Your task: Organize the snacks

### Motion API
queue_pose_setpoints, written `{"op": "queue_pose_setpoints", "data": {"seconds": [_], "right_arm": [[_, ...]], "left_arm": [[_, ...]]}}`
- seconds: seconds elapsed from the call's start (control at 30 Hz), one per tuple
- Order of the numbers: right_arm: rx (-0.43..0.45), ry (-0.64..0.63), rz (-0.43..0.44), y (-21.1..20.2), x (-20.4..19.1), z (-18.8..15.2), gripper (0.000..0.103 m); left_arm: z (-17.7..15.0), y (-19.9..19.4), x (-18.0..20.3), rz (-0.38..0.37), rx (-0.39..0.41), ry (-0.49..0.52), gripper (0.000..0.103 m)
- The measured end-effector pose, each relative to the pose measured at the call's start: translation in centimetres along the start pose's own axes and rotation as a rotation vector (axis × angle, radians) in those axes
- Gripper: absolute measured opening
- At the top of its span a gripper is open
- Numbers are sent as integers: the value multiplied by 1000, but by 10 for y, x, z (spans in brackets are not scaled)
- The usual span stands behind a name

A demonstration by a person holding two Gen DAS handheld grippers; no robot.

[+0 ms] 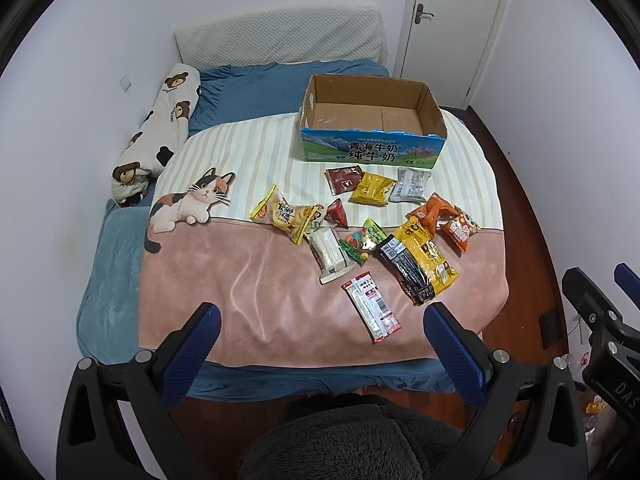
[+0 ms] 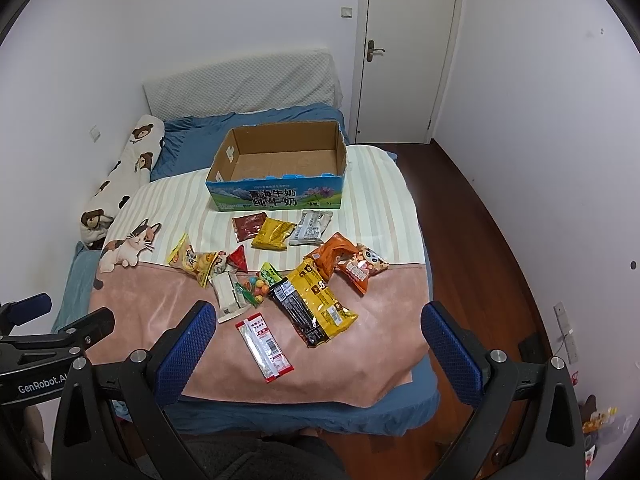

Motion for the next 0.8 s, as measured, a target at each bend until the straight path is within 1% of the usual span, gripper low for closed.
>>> {"op": "queue_pose_setpoints", "data": {"seconds": [0.5, 0.8], "right_arm": [[-6, 4, 9, 3, 1, 4, 103], [-1, 7, 9, 3, 2, 5, 103]], "left_arm": [[-1, 0, -1, -1, 0, -1, 103], [8, 3, 6, -9, 0, 4, 103]]}}
Point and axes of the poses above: each gripper's, at about its wrist camera, not at the fingertips, and y roughly the way its jaws point, x to its right, z to its top, the point moved 6 cm from there along y, roughly the way its jaws point, and after that the axes turned 6 degrees about x, right-handed, at the moved point
